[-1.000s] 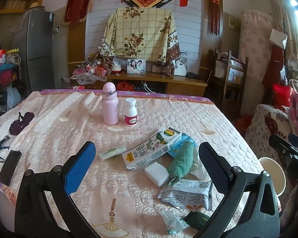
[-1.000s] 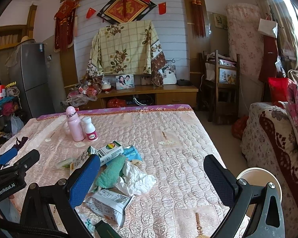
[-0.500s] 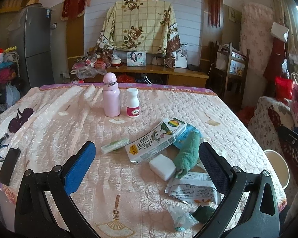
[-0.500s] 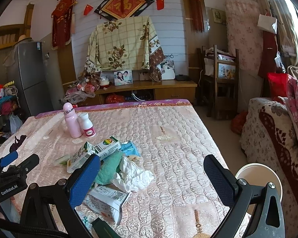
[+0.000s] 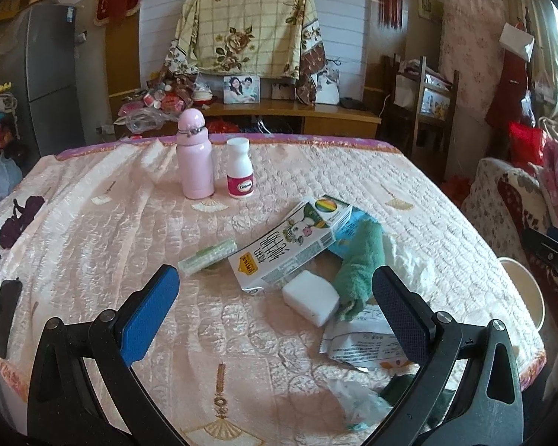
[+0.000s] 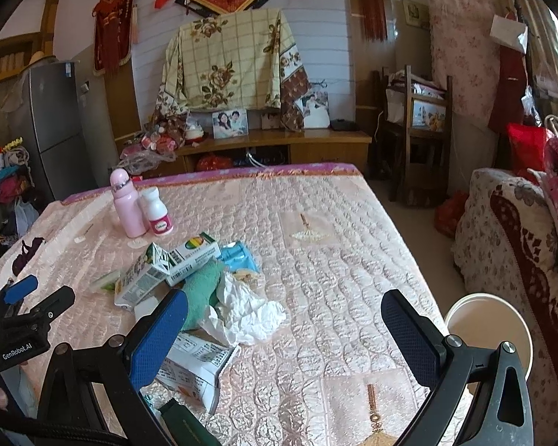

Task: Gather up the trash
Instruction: 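Grasp the milk carton with the left tool while the right tool grasps the white tissue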

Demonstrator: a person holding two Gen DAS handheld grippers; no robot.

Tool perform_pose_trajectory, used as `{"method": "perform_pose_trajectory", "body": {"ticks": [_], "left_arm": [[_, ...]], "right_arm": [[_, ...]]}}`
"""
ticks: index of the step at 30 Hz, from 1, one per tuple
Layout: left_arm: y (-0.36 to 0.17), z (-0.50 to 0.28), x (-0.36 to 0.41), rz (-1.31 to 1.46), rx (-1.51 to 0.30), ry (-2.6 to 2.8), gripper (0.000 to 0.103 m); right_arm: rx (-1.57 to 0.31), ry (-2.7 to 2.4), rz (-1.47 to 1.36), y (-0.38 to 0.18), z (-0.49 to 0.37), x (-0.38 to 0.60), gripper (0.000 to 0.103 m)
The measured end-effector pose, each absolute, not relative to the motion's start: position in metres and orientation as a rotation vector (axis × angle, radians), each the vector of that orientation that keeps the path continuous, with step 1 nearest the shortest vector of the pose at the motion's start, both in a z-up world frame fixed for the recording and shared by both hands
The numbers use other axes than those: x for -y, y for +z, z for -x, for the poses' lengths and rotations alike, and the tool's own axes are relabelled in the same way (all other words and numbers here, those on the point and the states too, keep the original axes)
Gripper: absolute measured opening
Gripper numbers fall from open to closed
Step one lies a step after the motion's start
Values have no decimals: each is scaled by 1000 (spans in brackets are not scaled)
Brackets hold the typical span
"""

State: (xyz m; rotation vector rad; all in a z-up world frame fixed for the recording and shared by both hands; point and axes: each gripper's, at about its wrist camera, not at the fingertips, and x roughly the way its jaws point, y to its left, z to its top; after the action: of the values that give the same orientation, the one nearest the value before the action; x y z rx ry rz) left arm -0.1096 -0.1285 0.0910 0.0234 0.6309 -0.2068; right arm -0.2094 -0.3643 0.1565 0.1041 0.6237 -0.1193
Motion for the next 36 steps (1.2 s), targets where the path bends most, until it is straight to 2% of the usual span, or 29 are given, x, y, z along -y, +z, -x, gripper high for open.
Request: {"method": "perform_pose_trajectory", "body": {"ticks": [9, 30, 31, 34, 35, 36], "left_arm": [[74, 76, 123, -70, -682, -291, 103], [27, -34, 143, -265, -792, -546, 103], [25, -37, 146, -291, -796, -546, 103], [19, -39, 155, -364, -807, -574, 102], [18, -38, 158, -387, -802, -575, 94], [18, -39, 159, -400, -803, -577, 76]], "right_arm": [[-687, -101, -104, 136, 189, 365, 103], [-1025, 95, -233, 38, 64, 360, 102], [-1034, 95, -227, 35, 61, 359, 100], [-1064, 98, -211, 22, 53, 354, 83], [-1071, 103, -219, 18, 51, 353, 72], [-1077, 113, -234, 14, 50, 354, 59]]}}
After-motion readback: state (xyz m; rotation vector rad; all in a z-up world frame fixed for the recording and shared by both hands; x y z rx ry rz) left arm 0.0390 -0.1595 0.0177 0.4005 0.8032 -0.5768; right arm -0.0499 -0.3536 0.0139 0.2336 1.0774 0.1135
